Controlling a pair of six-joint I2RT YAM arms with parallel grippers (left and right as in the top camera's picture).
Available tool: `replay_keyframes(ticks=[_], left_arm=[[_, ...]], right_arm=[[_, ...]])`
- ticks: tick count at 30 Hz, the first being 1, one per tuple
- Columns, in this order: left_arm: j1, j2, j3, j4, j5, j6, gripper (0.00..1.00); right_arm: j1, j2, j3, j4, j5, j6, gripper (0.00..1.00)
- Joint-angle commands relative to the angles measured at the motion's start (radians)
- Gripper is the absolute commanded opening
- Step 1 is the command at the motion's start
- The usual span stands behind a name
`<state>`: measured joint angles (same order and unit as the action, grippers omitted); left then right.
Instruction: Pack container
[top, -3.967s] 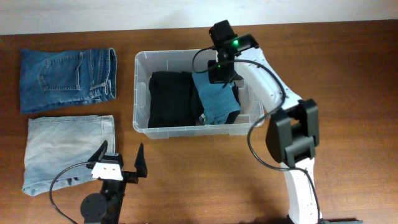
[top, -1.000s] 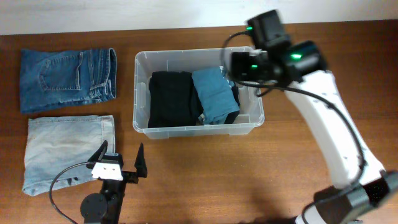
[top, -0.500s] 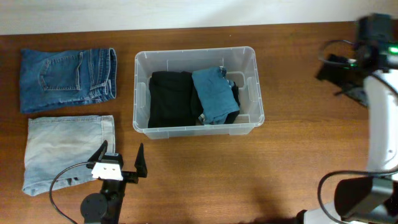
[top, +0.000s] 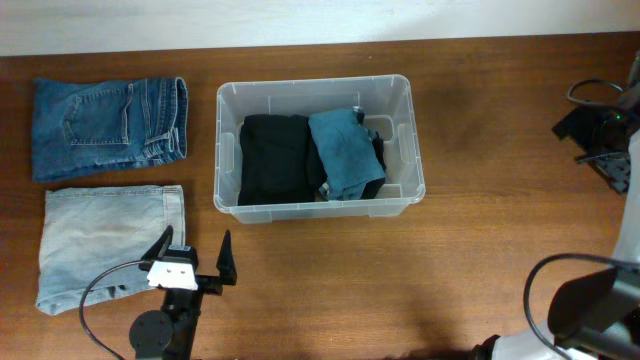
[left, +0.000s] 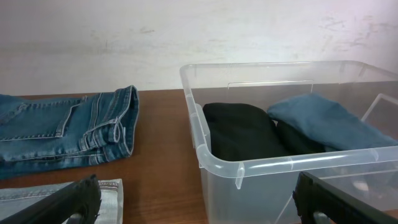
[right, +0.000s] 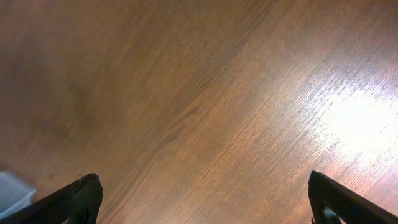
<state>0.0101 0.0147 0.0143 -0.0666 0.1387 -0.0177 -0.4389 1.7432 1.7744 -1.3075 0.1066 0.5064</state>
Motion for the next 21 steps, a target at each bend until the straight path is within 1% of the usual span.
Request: replay_keyframes(ticks=[1,9,19,21], left_arm=[[0.006,-0.008,-0.006,-0.002,-0.004,0.015,0.99],[0.006,-0.008,-0.006,-0.002,-0.004,0.015,0.99],[0.006,-0.008,-0.006,-0.002,-0.004,0.015,1.00],[0.006,-0.008,-0.006,0.030,-0.005,0.015,0.99]], right_arm=[[-0.002,0.050,-0.011,0.004,0.044,0.027,0.98],[-0.001,0.128,-0.011,0.019,0.037,0.026,0.98],[0.000,0.132,-0.011,0.025,0.036,0.026,0.98],[0.000,0.132,-0.011,0.025,0.036,0.026,0.99]])
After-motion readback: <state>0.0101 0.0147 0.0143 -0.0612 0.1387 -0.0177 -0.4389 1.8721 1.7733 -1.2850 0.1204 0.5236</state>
